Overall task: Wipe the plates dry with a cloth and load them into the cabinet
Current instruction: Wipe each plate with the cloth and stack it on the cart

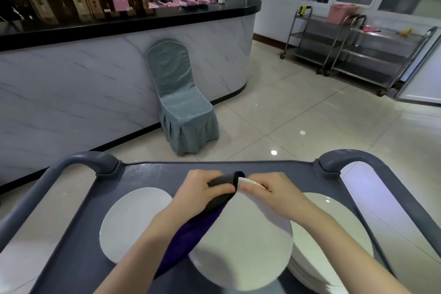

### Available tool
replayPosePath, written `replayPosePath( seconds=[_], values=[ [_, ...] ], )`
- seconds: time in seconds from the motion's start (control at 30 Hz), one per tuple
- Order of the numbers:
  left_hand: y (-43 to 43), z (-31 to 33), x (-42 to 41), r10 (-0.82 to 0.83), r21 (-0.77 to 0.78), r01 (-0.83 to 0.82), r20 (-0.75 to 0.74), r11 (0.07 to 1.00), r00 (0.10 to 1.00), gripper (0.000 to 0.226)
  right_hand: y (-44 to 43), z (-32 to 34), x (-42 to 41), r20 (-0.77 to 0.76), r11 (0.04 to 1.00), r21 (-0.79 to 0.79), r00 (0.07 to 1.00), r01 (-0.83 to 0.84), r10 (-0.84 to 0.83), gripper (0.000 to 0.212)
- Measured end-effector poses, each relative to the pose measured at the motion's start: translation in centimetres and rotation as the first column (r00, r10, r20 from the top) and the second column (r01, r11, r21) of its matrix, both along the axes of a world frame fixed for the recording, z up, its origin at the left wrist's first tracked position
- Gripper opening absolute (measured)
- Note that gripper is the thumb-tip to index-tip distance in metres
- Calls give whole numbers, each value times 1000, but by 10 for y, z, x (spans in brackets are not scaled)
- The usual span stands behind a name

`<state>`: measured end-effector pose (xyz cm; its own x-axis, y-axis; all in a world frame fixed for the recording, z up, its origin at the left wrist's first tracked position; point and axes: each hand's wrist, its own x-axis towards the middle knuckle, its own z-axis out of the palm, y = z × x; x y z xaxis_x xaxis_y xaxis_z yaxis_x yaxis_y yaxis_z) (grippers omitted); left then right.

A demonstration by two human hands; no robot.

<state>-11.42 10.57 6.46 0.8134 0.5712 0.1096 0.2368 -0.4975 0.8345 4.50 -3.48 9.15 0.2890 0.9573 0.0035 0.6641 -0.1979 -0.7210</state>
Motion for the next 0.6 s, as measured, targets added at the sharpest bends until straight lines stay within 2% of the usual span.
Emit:
replayPosePath(
  seconds=[0.03,0.1,0.17,0.2,0.23,0.27,0.3,0.33,0.37,0.4,0.5,0.57,0.6],
  values=[
    [-1,-1,0,25,-5,-25,7,1000,1000,35,-1,-2,-2,6,998,48,999,40,-40,49],
    [-4,-6,-5,200,-99,-193,71,976,977,30,-4,-2,1,-58,975,143,985,172,-165,50],
    [-11,-18,-10,461,-306,-413,101,857,881,31,-6,-3,1,-235,899,229,917,374,-322,51],
    [-17,-23,-12,580,-457,-483,94,747,809,34,-6,-5,-3,-377,829,254,840,499,-390,51],
    [-23,-28,-12,671,-603,-508,63,615,739,37,-5,-11,-12,-539,738,252,724,626,-431,50],
    [-27,-32,-11,729,-699,-517,9,494,685,38,-4,-19,-23,-684,650,205,582,732,-440,50],
    [-28,-34,-12,752,-731,-531,-37,429,658,38,-3,-28,-32,-764,598,138,469,789,-443,49],
    [-26,-35,-13,751,-713,-554,-59,429,657,38,-5,-36,-37,-781,593,83,422,801,-461,46],
    [-21,-34,-15,737,-675,-565,-46,474,674,36,-8,-42,-39,-762,626,49,434,779,-480,41],
    [-15,-31,-19,712,-626,-559,-9,544,702,35,-12,-43,-37,-732,682,45,489,730,-475,32],
    [5,-16,-28,557,-354,-497,91,793,825,31,-16,-24,-14,-544,864,115,759,490,-358,11],
    [13,-5,-23,330,-132,-318,82,939,941,28,-9,-6,-5,-331,959,102,918,265,-218,20],
    [12,0,-18,189,-56,-186,54,981,981,29,-3,0,-5,-222,985,76,966,153,-133,26]
  ],
)
